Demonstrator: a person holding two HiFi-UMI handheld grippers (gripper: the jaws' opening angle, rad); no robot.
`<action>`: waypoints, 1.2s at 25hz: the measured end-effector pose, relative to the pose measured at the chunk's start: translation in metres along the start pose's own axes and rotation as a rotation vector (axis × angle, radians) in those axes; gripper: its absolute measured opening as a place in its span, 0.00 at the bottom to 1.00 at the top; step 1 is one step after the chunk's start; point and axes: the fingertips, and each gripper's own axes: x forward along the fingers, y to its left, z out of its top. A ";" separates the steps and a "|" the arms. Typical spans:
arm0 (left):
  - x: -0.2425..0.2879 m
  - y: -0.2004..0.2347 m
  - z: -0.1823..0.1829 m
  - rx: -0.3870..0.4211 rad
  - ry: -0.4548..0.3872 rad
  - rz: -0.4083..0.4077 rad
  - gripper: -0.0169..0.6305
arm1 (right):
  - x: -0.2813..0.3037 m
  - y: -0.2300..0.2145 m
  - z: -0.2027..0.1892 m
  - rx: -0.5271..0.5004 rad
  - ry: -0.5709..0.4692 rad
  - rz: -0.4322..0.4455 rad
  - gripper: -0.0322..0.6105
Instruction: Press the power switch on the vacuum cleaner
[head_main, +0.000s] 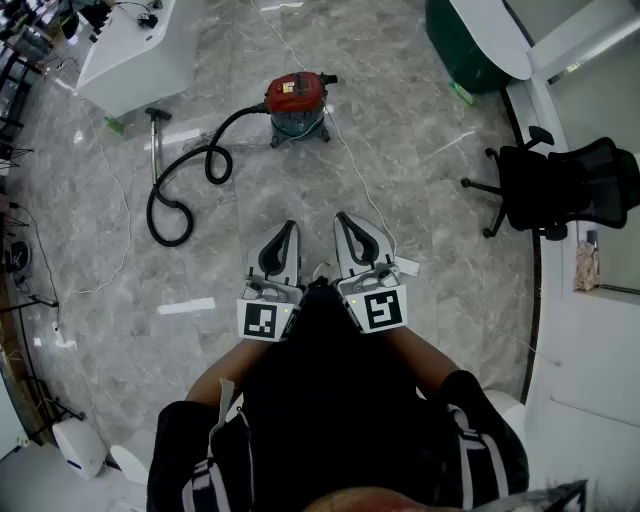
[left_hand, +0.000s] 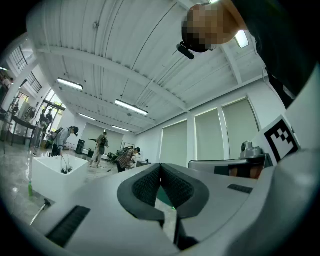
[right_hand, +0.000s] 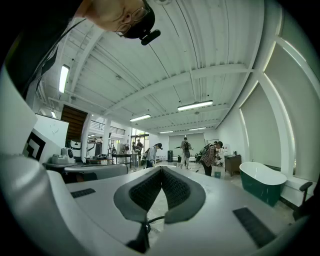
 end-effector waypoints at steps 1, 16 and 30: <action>0.002 -0.002 0.003 -0.011 -0.015 0.001 0.05 | -0.001 -0.001 -0.001 -0.001 0.006 0.004 0.08; 0.017 -0.003 0.005 -0.049 -0.029 0.028 0.05 | 0.000 -0.015 -0.009 0.047 0.057 0.019 0.08; 0.022 -0.011 -0.005 -0.038 0.003 0.041 0.05 | -0.004 -0.031 -0.021 0.087 0.048 0.011 0.08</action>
